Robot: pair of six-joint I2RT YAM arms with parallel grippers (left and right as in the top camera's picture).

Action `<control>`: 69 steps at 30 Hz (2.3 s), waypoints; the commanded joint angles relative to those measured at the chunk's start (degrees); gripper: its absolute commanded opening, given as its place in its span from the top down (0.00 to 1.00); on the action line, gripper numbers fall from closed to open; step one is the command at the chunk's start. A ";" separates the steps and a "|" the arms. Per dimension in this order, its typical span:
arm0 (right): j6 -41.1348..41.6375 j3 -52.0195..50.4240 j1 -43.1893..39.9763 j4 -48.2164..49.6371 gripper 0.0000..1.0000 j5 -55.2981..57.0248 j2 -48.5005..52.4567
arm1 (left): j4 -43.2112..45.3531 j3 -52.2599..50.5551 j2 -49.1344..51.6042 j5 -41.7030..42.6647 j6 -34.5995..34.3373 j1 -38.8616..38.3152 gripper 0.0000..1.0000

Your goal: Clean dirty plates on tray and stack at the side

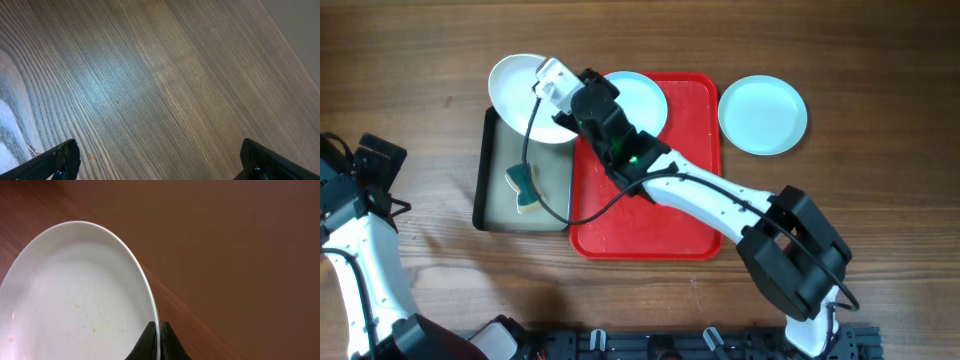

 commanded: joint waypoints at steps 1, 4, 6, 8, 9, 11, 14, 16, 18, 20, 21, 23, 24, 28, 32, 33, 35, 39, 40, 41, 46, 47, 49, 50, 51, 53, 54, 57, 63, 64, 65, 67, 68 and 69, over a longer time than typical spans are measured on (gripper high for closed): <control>-11.21 0.92 2.49 3.34 0.95 1.68 0.68 | 0.15 1.05 -0.68 0.50 -0.70 0.20 0.00; -23.15 0.92 4.94 6.10 0.96 2.43 0.68 | 0.15 1.05 -0.68 0.50 -0.70 0.20 0.00; -31.26 0.92 6.08 6.56 0.96 3.19 0.68 | 0.15 1.05 -0.68 0.48 -0.70 0.20 0.00; -37.33 0.92 7.19 8.59 0.96 5.29 0.68 | 0.15 1.05 -0.68 0.50 -0.72 0.20 0.00; -37.88 0.92 7.43 9.57 0.96 5.81 0.68 | 0.15 1.05 -0.68 0.50 -0.72 0.20 0.00; -38.88 0.94 7.85 11.50 0.96 6.84 0.68 | 0.15 1.05 -0.68 0.50 -0.72 0.20 0.00; -38.91 0.94 7.89 12.90 0.96 7.74 0.68 | 0.15 1.05 -0.68 0.50 -0.70 0.20 0.00; -38.88 0.92 7.89 12.87 0.96 8.04 0.68 | 0.15 1.05 -0.68 0.50 -0.70 0.20 0.00; -38.82 0.94 7.89 12.83 0.96 8.13 0.68 | 0.15 1.05 -0.68 0.50 -0.72 0.20 0.00; -38.66 0.92 7.89 12.81 0.96 8.13 0.68 | 0.15 1.05 -0.68 0.50 -0.70 0.20 0.00; -38.51 0.92 7.89 12.72 0.96 8.13 0.68 | 0.15 1.05 -0.68 0.50 -0.70 0.20 0.00; -36.44 0.92 7.89 11.65 0.96 8.11 0.68 | 0.15 1.05 -0.68 0.50 -0.70 0.20 0.00; -35.32 0.92 7.89 10.19 0.96 8.11 0.68 | 0.15 1.05 -0.68 0.50 -0.70 0.20 0.00; -29.46 0.92 7.87 7.87 0.96 8.09 0.68 | 0.15 1.05 -0.68 0.48 -0.70 0.20 0.00; -29.38 0.92 7.78 7.21 0.96 8.11 0.68 | 0.15 1.05 -0.68 0.50 -0.70 0.20 0.00; -26.16 0.92 7.78 6.47 0.96 8.11 0.68 | 0.15 1.05 -0.68 0.48 -0.72 0.20 0.00; -16.04 0.92 7.67 3.63 0.96 8.09 0.68 | 0.15 1.05 -0.68 0.50 -0.70 0.20 0.00; 0.22 0.72 5.33 1.60 0.96 7.85 0.70 | 0.15 1.05 -0.68 0.50 -0.70 0.20 0.00; 1.88 0.72 4.72 1.60 0.96 7.54 0.70 | 0.15 1.05 -0.68 0.50 -0.70 0.20 0.00; 3.06 0.72 4.20 1.60 0.96 7.43 0.70 | 0.15 1.05 -0.68 0.50 -0.72 0.20 0.00; 10.14 0.72 3.67 -4.13 0.96 6.47 0.70 | 0.17 1.05 -0.68 0.50 -0.70 0.20 0.00; 16.04 0.72 3.56 -6.38 0.96 5.84 0.70 | 0.15 1.05 -0.68 0.50 -0.70 0.20 0.00; 24.48 0.72 3.37 -9.31 0.96 2.95 0.70 | 0.15 1.05 -0.68 0.50 -0.70 0.20 0.00; 27.54 0.72 3.30 -10.45 0.96 -0.13 0.70 | 0.15 1.05 -0.68 0.50 -0.72 0.20 0.00; 28.83 0.72 3.30 -11.17 0.96 -2.71 0.70 | 0.15 1.05 -0.68 0.50 -0.70 0.20 0.00; 31.76 0.72 3.30 -13.40 0.96 -8.11 0.68 | 0.15 1.05 -0.68 0.50 -0.70 0.20 0.00; 33.24 0.72 3.30 -14.21 0.96 -8.09 0.63 | 0.15 1.05 -0.68 0.50 -0.70 0.20 0.00; 34.82 0.83 2.73 -16.94 0.96 -10.54 -0.74 | 0.15 1.05 -0.68 0.50 -0.70 0.20 0.00; 45.46 0.83 -2.23 -25.97 0.96 -25.24 -10.05 | 0.15 1.05 -0.68 0.50 -0.70 0.20 0.00; 46.12 0.83 -3.26 -27.98 0.96 -26.80 -11.56 | 0.15 1.05 -0.68 0.50 -0.70 0.20 0.00; 46.84 0.83 -4.26 -30.27 0.96 -27.71 -12.92 | 0.17 1.05 -0.68 0.50 -0.70 0.20 0.00; 46.60 0.83 -6.51 -36.04 0.96 -29.09 -15.30 | 0.15 1.05 -0.68 0.50 -0.72 0.20 0.00; 45.83 0.83 -7.69 -39.41 0.96 -28.76 -16.00 | 0.15 1.05 -0.68 0.50 -0.70 0.20 0.00; 43.52 0.83 -9.20 -42.16 0.96 -27.91 -16.35 | 0.15 1.05 -0.68 0.50 -0.70 0.20 0.00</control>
